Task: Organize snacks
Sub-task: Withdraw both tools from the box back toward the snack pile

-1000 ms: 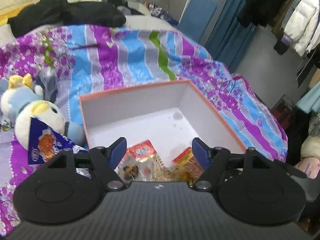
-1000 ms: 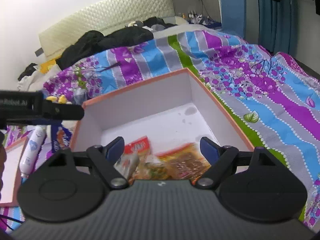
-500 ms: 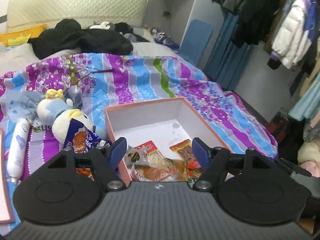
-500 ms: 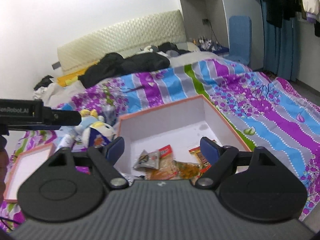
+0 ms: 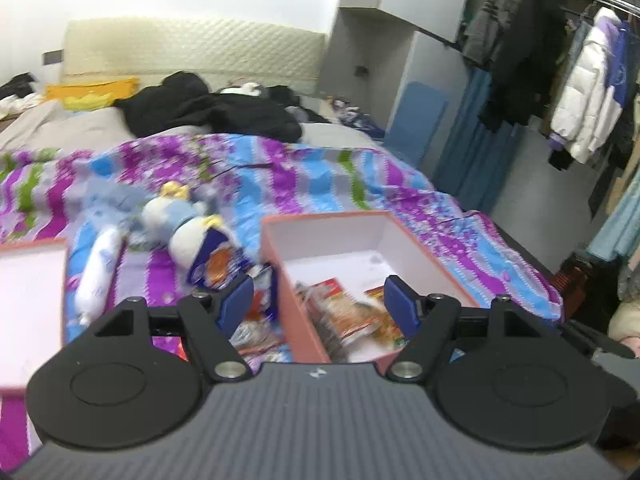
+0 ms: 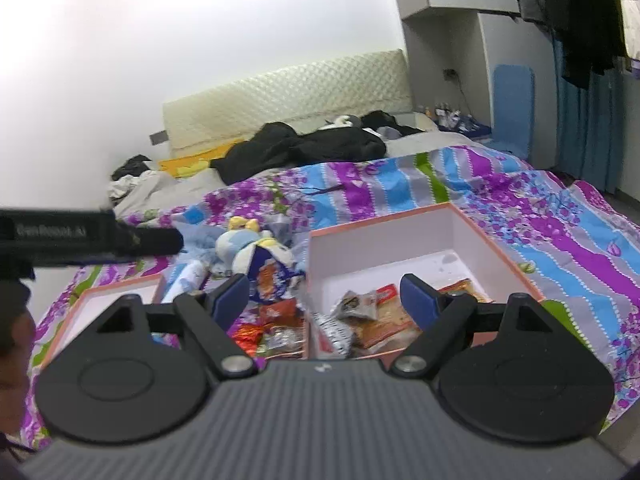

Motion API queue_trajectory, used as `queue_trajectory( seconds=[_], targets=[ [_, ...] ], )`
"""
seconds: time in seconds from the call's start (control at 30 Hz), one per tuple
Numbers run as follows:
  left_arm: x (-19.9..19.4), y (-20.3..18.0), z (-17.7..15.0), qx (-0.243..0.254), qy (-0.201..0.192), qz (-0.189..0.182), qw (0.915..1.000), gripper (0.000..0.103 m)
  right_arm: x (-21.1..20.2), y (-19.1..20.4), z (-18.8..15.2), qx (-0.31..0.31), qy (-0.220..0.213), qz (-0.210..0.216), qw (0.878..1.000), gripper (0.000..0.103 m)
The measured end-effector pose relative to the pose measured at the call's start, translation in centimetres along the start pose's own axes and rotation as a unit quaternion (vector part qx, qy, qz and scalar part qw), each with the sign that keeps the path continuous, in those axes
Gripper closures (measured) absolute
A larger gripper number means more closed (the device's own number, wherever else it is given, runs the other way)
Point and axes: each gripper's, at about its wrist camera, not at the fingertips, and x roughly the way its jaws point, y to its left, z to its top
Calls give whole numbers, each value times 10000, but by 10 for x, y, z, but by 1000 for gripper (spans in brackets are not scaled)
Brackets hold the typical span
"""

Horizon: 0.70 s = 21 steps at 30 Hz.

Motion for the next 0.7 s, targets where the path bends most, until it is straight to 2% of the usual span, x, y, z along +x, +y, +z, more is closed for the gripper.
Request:
queue_trajectory(
  seconds=[0.3,0.53,0.7],
  targets=[
    [-29,57,-70,-663,93,404,9969,27,-6,38,-43,-435,200,389,9981,20],
    [-35,90,-100,-843,132,669,9941,27,2,65,-79,-1059,427,516,9921,20],
    [-36,107,-117,-1089,206,694,9914,27,9,76,-90,-979,494,566,9924,20]
  ],
)
